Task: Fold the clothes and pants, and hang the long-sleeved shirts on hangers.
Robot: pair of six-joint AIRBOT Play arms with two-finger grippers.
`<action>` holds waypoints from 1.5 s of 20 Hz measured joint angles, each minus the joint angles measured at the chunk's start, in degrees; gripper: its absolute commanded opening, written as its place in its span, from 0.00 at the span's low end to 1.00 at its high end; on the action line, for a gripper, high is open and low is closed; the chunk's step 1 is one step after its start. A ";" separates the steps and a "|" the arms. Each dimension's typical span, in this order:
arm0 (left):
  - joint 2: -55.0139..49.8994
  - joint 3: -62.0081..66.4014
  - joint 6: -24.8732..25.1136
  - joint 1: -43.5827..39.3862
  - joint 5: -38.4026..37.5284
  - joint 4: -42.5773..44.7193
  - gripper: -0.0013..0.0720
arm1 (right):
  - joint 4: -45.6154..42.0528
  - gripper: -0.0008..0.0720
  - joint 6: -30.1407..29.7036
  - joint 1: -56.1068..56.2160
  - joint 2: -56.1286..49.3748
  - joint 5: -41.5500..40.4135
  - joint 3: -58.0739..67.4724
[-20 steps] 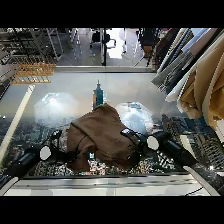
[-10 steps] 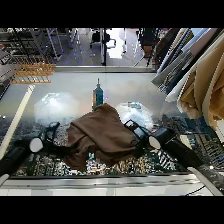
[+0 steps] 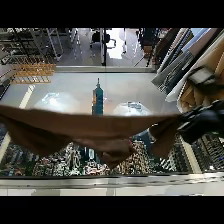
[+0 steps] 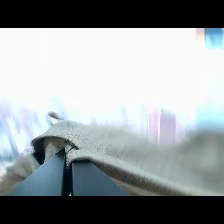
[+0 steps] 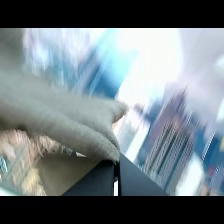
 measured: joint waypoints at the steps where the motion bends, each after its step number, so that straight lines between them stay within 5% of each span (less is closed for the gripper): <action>1: 0.28 3.15 1.33 1.09 0.02 -2.03 0.03 | 0.20 0.03 -0.02 0.00 1.01 -0.70 2.93; 5: -2.01 6.71 4.52 2.97 -1.29 -9.53 0.03 | -2.51 0.03 -2.21 -1.27 -0.13 -3.76 6.93; 10: -10.78 -6.88 5.60 0.63 -2.21 -14.10 0.03 | 4.17 0.03 -6.99 -11.30 -14.25 -6.19 -1.79; 11: -12.83 -10.67 5.77 -0.24 -0.70 -14.75 0.10 | 7.34 0.03 -7.96 -14.10 -18.40 -8.24 -4.37; 12: -15.28 -14.53 6.05 -1.18 1.88 -15.13 0.29 | 10.23 0.14 -8.70 -16.57 -22.58 -10.67 -6.38; 14: -20.39 -19.80 6.91 -2.62 6.19 -15.10 0.45 | 16.46 0.44 -9.11 -21.49 -31.26 -15.32 -8.85; 15: -22.64 -21.00 7.32 -2.99 7.85 -14.62 0.51 | 19.30 0.50 -9.03 -23.54 -34.60 -16.68 -9.51; 18: -27.19 -21.59 7.63 -2.47 10.69 -10.43 0.53 | 26.32 0.50 -8.02 -29.14 -40.35 -18.73 -10.64; 19: -27.91 -21.40 7.52 -1.88 11.15 -9.03 0.57 | 27.82 0.51 -7.93 -30.99 -41.22 -18.67 -10.88; 20: -28.50 -21.16 7.54 -1.14 11.58 -7.98 0.72 | 29.20 0.55 -7.58 -32.74 -41.79 -18.14 -11.17; 22: -29.75 -20.96 8.63 0.09 11.98 -6.69 0.73 | 31.56 0.66 -7.63 -35.89 -42.45 -14.97 -12.26; 25: -32.22 -20.81 16.37 0.96 12.44 -8.63 0.73 | 36.79 0.67 -9.33 -40.11 -42.86 -9.84 -15.23; 30: -34.29 -20.74 37.27 1.55 11.91 -13.68 0.82 | 44.57 0.73 -13.68 -44.63 -43.06 -2.29 -19.04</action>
